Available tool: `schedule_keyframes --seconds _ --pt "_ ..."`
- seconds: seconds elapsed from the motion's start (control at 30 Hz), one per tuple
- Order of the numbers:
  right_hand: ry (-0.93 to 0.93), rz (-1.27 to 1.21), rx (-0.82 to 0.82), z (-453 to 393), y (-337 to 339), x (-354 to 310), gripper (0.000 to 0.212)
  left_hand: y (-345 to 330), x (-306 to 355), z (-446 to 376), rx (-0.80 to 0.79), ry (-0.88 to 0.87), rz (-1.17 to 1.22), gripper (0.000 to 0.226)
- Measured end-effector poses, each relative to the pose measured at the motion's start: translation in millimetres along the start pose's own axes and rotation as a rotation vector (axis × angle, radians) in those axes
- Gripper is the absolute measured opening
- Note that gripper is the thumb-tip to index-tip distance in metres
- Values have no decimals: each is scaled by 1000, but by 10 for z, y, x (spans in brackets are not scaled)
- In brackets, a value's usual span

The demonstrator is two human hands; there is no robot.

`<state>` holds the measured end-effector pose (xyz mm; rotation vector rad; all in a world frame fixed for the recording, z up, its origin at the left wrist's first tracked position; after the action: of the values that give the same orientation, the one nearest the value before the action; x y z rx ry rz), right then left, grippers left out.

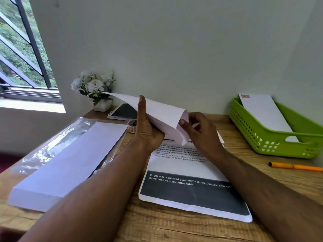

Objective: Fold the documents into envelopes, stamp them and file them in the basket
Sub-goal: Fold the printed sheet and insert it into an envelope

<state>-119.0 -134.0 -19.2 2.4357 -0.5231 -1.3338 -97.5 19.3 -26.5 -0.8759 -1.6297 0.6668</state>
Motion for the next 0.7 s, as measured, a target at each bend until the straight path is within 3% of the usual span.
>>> schedule_keyframes --seconds 0.1,0.2,0.3,0.4,0.47,0.53,0.7 --pt "333 169 79 17 76 -114 26 37 44 -12 38 -15 -15 104" --pt "463 229 96 43 73 -140 26 57 80 -30 40 -18 2 103" --pt "326 184 77 -65 153 7 29 95 115 -52 22 -12 39 98" --pt "88 401 -180 -188 227 439 35 122 130 -51 10 28 33 95" --pt "-68 538 -378 -182 255 687 54 141 134 -53 1 48 30 96" --pt "-192 609 -463 -175 280 801 70 139 135 -49 -13 55 34 95" --pt "-144 786 -428 -239 317 769 80 151 143 -37 -28 65 58 88"
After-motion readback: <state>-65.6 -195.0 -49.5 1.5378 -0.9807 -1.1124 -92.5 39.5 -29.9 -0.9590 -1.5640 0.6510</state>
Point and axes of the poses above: each hand's wrist, its own z-axis away from the middle knuckle, its own y-axis out of the back of the hand, x = y × z, the point moved 4 cm from there along -z, towards the middle knuckle, and after that the axes turned 4 degrees about -x, right-handed, at the moved point
